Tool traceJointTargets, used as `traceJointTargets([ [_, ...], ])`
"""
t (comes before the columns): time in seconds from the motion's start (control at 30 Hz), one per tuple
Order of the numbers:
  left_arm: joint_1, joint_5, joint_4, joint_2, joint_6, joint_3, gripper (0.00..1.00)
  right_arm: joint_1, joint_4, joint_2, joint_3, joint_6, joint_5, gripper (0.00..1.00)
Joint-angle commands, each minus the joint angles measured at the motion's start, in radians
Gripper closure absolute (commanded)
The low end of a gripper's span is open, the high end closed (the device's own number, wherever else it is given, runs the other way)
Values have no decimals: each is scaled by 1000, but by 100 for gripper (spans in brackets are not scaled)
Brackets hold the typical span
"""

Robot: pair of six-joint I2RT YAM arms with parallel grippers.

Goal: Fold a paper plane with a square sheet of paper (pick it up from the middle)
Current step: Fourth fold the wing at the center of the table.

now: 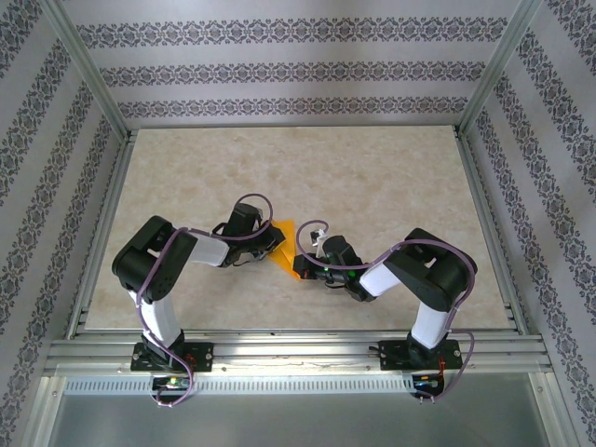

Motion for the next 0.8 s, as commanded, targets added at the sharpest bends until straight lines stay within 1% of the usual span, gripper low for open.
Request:
traceJointTargets([
  [0.0, -10, 17, -53, 28, 35, 15, 91, -9, -119, 30, -2, -12, 15, 99],
  [0.1, -10, 21, -78, 34, 51, 22, 91, -9, -115, 20, -7, -13, 14, 97],
  [0.17, -10, 25, -84, 39, 55, 21, 91, -9, -127, -1, -7, -18, 14, 91],
  [0.23, -10, 25, -83, 39, 57, 17, 91, -9, -131, -21, -8, -24, 14, 90],
  [0.27, -10, 24, -86, 40, 60, 17, 91, -9, -131, -34, -9, -24, 14, 87],
  [0.3, -10, 25, -93, 40, 65, 18, 91, -9, -155, -46, -12, -24, 12, 84],
  [0.37, -10, 28, -101, 41, 73, 21, 91, -9, -170, -80, -19, -20, 10, 83],
  [0.43, -10, 33, -102, 42, 76, 20, 91, -10, -213, -120, -18, -25, 16, 77],
  [0.53, -10, 35, -98, 40, 76, 20, 92, -13, -290, -185, -17, -34, 31, 75],
  [0.57, -11, 35, -98, 41, 78, 18, 92, -14, -311, -208, -18, -32, 41, 72],
  [0.7, -11, 35, -83, 37, 73, 8, 92, -31, -406, -277, 24, -30, -11, 72],
  [0.77, -12, 35, -79, 36, 73, 5, 92, -34, -432, -285, 49, -29, -40, 79],
])
